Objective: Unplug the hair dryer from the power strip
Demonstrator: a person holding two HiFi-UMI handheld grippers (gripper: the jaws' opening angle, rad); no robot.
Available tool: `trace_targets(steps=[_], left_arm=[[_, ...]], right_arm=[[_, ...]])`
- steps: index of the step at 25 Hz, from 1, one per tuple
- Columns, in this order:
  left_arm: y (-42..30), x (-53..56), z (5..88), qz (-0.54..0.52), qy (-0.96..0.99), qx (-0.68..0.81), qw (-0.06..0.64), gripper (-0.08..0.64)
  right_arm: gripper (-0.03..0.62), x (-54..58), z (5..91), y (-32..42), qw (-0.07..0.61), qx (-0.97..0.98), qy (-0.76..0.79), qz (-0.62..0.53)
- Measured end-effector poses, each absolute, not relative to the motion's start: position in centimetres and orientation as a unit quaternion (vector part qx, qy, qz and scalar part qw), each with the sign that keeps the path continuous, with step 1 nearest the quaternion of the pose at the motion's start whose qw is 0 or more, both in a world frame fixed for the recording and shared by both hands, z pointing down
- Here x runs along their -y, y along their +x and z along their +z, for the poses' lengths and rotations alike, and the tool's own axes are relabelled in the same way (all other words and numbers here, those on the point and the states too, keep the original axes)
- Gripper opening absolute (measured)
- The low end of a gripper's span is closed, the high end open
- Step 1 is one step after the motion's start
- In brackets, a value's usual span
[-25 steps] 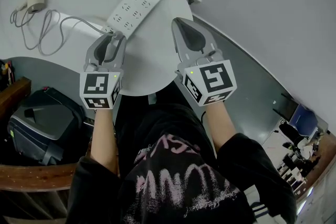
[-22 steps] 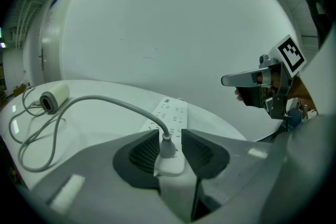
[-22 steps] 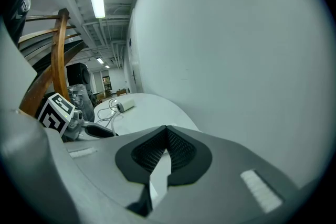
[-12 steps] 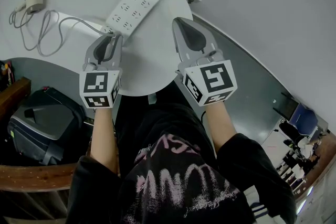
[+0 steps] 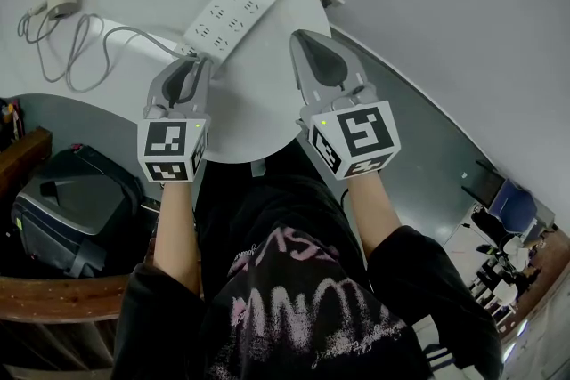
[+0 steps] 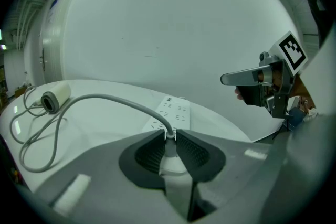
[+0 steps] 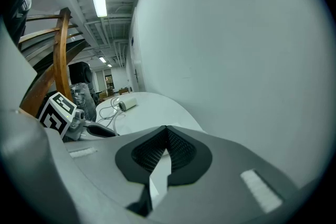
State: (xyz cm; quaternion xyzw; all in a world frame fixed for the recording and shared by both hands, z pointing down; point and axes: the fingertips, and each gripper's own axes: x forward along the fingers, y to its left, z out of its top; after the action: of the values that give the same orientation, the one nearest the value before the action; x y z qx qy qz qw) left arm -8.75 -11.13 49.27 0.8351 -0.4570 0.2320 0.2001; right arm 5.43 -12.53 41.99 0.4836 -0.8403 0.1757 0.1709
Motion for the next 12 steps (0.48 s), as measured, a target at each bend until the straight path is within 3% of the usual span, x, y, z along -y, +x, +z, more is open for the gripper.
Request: trace_targets(steps=[12], left_arm=[[-8.7,11.0,49.3,0.234,0.837,0.453,0.199,0.07]], right_arm=[[0.015,13.2,42.8,2.3,0.187,0.861,0.44,0.17]])
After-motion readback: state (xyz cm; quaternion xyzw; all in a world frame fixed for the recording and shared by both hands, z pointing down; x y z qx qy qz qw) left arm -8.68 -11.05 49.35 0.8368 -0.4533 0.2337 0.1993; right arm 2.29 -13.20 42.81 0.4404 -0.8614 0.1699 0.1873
